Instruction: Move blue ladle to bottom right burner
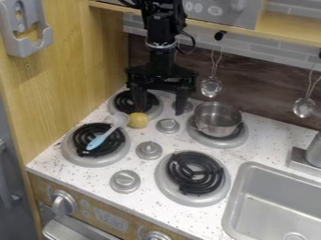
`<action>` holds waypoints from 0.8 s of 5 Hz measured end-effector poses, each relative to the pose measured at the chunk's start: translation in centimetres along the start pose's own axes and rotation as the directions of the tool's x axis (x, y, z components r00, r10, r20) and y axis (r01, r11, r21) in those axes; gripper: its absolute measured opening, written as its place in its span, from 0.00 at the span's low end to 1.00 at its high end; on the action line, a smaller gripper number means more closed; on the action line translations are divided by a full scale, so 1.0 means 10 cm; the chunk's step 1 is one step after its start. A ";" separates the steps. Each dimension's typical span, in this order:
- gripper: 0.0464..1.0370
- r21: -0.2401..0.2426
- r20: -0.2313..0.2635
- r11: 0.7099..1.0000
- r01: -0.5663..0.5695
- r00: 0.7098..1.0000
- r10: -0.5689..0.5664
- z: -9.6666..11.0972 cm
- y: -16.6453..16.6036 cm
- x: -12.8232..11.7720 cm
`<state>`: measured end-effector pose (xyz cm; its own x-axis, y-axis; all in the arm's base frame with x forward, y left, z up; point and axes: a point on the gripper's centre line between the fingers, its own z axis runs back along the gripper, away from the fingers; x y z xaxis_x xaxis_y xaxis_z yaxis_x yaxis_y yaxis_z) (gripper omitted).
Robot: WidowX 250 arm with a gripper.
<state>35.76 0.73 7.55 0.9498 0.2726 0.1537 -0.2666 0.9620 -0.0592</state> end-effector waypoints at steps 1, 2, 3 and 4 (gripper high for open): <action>0.96 0.009 -0.037 1.000 0.002 0.999 -0.002 -0.12 0.02 -0.06; 0.96 0.021 -0.069 1.000 0.023 0.997 -0.022 -0.23 0.16 -0.06; 0.96 0.012 -0.062 1.000 -0.002 0.998 0.003 -0.30 0.47 0.10; 0.96 0.000 -0.044 0.998 0.056 0.997 -0.056 -0.42 0.75 0.25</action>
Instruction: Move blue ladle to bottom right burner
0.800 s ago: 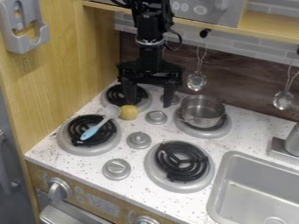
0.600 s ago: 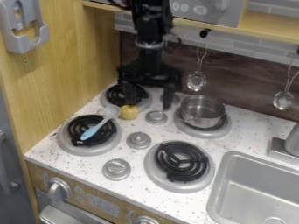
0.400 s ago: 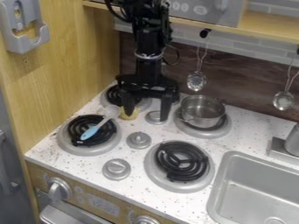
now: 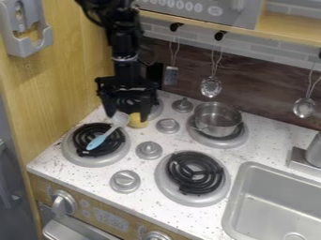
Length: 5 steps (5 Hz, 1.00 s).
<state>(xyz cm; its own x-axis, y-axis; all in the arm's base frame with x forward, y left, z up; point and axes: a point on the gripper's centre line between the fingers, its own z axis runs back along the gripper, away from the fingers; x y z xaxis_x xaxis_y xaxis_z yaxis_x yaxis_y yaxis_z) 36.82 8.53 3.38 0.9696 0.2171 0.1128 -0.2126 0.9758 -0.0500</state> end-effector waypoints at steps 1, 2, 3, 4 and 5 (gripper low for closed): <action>0.96 -0.036 -0.008 0.998 0.052 0.999 -0.053 -0.19 0.27 0.09; 0.96 -0.077 -0.013 0.994 0.078 0.997 -0.079 -0.45 0.47 0.17; 0.96 -0.060 -0.023 0.995 0.076 0.997 -0.077 -0.61 0.59 0.20; 0.96 -0.062 -0.039 0.996 0.067 0.997 -0.070 -0.76 0.62 0.24; 0.96 -0.051 -0.072 0.997 0.066 0.995 -0.070 -0.87 0.66 0.24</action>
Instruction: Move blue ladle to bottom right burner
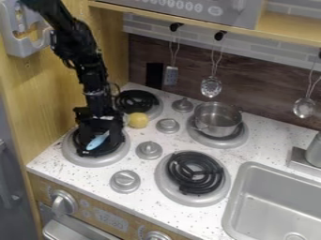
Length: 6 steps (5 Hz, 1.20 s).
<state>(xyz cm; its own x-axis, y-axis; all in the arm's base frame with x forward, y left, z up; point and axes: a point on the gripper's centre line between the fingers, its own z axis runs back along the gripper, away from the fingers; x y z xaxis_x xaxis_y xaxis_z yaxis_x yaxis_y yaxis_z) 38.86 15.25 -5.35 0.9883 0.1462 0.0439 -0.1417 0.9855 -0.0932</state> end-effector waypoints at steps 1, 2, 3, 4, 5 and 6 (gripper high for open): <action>0.90 0.008 -0.003 1.000 0.002 1.000 -0.002 -0.03 0.01 0.01; 0.60 0.008 -0.015 1.000 0.000 1.000 0.000 -0.04 0.01 0.00; 0.31 0.014 -0.013 1.000 0.008 1.000 -0.008 -0.05 -0.02 0.01; 0.25 0.038 -0.025 0.999 0.016 1.000 -0.015 -0.05 -0.04 -0.03; 0.22 0.054 -0.034 0.998 0.022 0.999 -0.021 0.02 -0.15 -0.10; 0.10 0.110 0.035 0.993 0.039 0.998 -0.043 0.43 -0.56 -0.09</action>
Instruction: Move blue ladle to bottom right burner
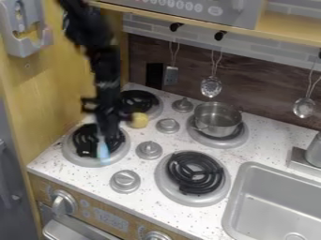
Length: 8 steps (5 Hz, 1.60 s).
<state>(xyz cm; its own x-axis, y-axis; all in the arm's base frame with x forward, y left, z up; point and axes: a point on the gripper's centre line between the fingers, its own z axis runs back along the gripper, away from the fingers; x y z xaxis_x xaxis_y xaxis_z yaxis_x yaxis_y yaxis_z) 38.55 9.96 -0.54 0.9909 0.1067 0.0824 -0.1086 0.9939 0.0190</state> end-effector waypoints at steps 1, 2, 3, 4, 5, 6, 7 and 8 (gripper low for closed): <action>0.00 0.016 0.018 1.000 0.021 1.000 -0.021 0.17 -0.44 -0.09; 0.00 0.022 -0.022 0.999 0.038 0.999 -0.037 0.07 -0.77 -0.26; 0.00 0.009 -0.016 0.998 0.058 0.998 -0.058 0.06 -1.02 -0.29; 0.02 0.041 -0.019 0.998 -0.047 0.999 0.048 0.02 -0.97 -0.34; 0.17 0.064 -0.026 0.976 -0.209 0.977 0.211 0.03 -0.83 -0.35; 0.41 0.072 -0.018 0.937 -0.343 0.939 0.345 0.03 -0.57 -0.33; 0.71 0.078 0.006 0.874 -0.480 0.877 0.481 0.02 -0.40 -0.32; 0.96 0.062 0.008 0.840 -0.539 0.842 0.540 0.02 -0.27 -0.32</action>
<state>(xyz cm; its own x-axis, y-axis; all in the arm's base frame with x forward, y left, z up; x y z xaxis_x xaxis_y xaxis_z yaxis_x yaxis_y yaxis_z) 35.71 6.91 -0.67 0.7747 0.6263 0.0872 -0.6307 0.7753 0.0334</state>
